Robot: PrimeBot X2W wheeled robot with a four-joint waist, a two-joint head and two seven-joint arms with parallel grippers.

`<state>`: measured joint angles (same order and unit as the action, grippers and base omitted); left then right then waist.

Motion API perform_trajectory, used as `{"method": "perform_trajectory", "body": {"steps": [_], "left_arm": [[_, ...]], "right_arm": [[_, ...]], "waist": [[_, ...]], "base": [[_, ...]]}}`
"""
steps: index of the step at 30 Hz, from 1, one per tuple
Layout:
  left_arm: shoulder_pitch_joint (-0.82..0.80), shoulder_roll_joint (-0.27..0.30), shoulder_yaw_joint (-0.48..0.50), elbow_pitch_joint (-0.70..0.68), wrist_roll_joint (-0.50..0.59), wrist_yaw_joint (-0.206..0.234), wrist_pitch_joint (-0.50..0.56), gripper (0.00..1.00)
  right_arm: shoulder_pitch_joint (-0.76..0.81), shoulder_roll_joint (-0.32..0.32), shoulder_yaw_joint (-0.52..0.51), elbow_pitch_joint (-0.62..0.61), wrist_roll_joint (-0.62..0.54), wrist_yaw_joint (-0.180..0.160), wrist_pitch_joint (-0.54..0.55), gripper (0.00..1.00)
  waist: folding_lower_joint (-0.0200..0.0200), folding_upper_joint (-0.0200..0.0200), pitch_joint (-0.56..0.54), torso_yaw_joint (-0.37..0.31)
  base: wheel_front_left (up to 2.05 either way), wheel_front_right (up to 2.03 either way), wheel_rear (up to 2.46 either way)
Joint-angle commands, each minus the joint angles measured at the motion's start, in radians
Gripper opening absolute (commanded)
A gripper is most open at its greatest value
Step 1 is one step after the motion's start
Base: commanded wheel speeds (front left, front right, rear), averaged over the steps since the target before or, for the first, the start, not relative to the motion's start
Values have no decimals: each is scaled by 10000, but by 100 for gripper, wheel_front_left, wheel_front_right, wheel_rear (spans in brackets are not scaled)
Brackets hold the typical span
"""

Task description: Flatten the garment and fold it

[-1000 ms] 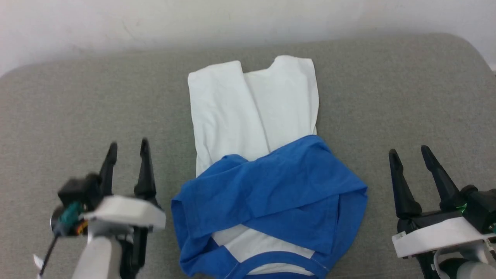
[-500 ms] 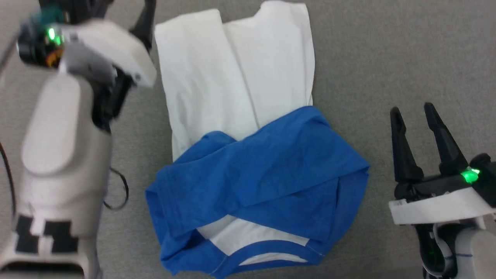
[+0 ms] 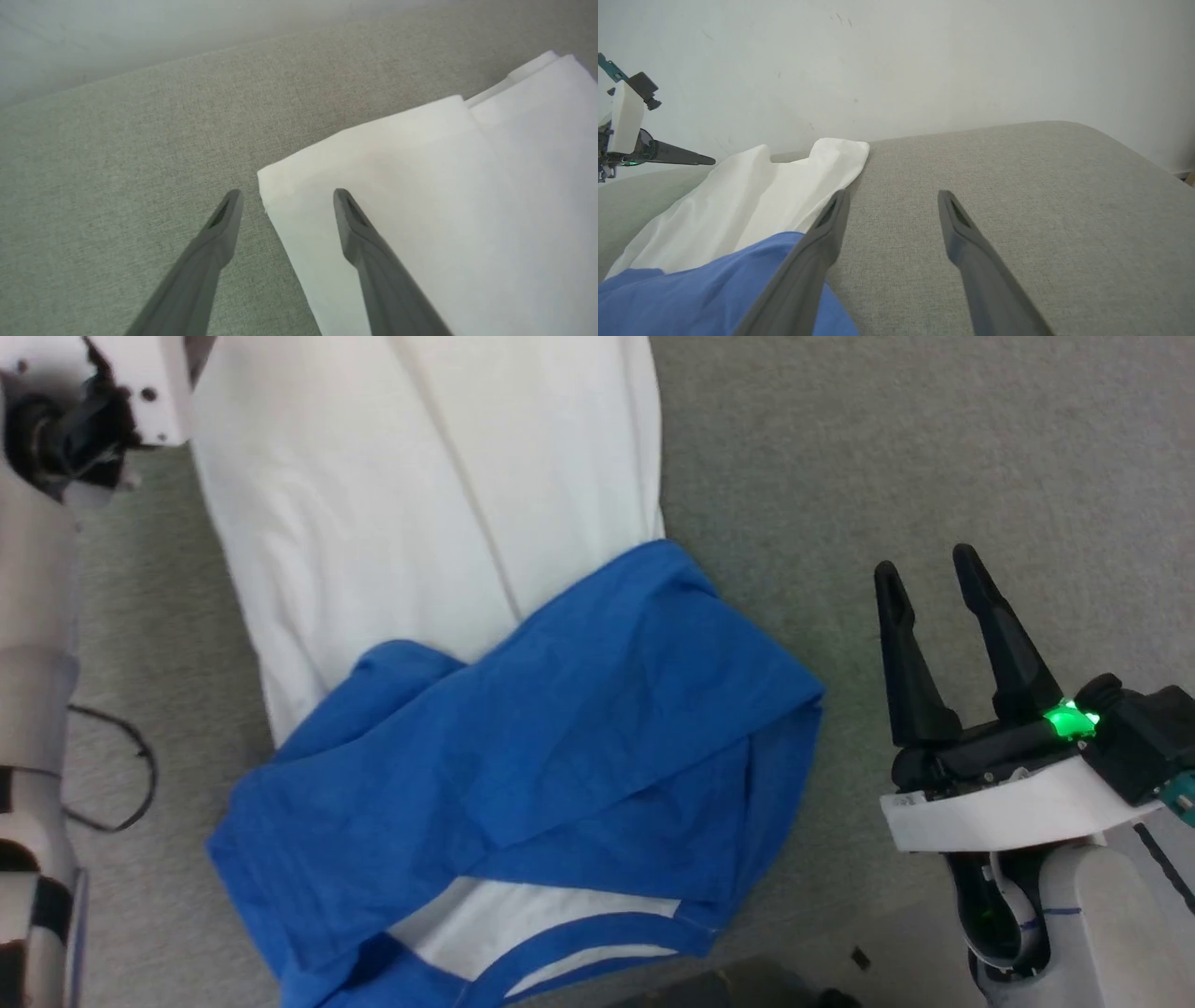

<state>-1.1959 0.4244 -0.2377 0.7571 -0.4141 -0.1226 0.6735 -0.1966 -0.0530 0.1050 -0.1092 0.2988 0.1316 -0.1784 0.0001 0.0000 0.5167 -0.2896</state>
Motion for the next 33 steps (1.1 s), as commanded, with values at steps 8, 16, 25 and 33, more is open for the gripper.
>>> {"method": "perform_trajectory", "body": {"steps": [8, 16, 25, 33], "left_arm": [[245, 440, -510, 1389, 87, -31, 1961, 33], [831, 87, -563, 1370, -308, -12, 2506, 0], [1608, -122, -289, 169, -80, 271, -1987, 0], [1989, -708, -80, -771, -53, 659, -4755, 0]], "right_arm": [[-246, 27, 131, 355, 235, -9, -229, 100], [-412, 27, 12, 485, 188, -9, -97, 100], [-1491, -140, -282, 1278, 593, -9, 282, 100], [-4148, -853, -283, 3924, 2088, -9, 1332, 100]], "waist": [[-1, 0, 915, -984], [-1, 0, 761, -682], [-1, 0, -214, 125], [-1, 0, -456, 1030]], "base": [[0, 0, 0], [0, 0, 0], [0, 0, 0], [0, 0, 0]]}}
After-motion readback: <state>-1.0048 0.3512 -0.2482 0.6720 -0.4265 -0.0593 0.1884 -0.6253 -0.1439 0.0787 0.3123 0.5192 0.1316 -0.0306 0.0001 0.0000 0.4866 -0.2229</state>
